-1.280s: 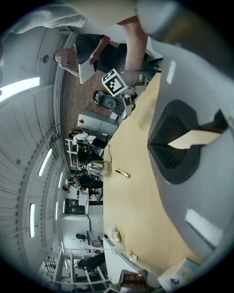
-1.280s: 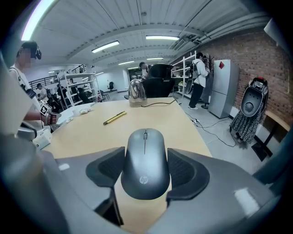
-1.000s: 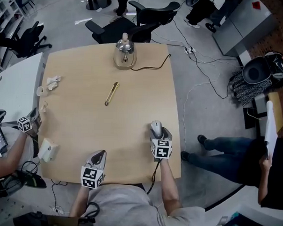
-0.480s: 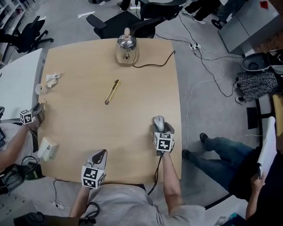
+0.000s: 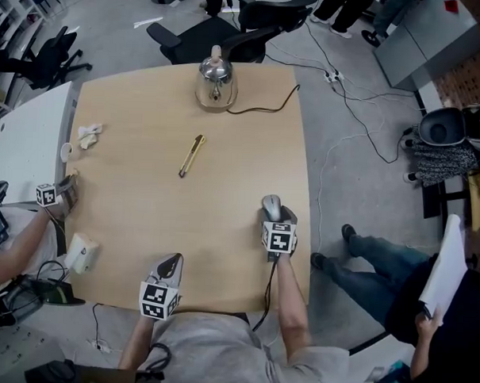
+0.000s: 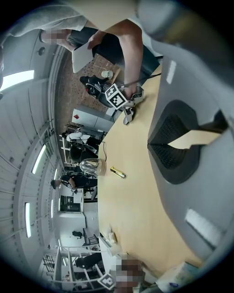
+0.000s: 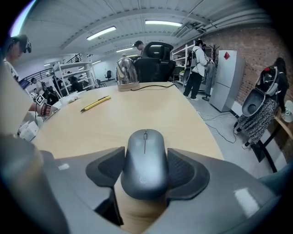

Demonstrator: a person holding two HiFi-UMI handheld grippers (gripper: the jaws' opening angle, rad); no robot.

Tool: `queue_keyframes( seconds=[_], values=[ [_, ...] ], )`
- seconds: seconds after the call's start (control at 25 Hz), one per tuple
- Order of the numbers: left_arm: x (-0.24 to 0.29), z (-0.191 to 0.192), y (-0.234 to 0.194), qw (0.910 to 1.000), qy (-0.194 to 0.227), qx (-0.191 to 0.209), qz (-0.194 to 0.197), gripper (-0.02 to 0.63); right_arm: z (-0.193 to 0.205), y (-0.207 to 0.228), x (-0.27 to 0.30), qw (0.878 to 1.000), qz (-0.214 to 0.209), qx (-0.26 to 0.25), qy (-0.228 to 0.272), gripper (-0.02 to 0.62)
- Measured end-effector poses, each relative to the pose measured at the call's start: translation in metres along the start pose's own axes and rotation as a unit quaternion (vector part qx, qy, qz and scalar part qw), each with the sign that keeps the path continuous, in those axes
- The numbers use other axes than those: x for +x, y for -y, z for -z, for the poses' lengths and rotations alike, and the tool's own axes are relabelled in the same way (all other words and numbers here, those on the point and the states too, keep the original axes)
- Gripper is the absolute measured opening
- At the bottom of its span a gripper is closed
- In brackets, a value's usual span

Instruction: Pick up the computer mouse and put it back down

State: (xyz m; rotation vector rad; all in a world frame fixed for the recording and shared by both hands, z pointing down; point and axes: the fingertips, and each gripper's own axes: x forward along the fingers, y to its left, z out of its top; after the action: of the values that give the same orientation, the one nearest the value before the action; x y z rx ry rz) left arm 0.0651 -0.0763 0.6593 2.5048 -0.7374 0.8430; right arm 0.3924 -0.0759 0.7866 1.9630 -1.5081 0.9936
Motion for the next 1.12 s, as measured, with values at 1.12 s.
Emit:
queue_keyframes(
  seconds=[1.12],
  values=[
    [-0.017,-0.009,0.001,0.9994,0.032,0.012,0.003,0.020,-0.012,-0.019,-0.034,0.999,-0.016,0.012,0.044,0.327]
  ],
)
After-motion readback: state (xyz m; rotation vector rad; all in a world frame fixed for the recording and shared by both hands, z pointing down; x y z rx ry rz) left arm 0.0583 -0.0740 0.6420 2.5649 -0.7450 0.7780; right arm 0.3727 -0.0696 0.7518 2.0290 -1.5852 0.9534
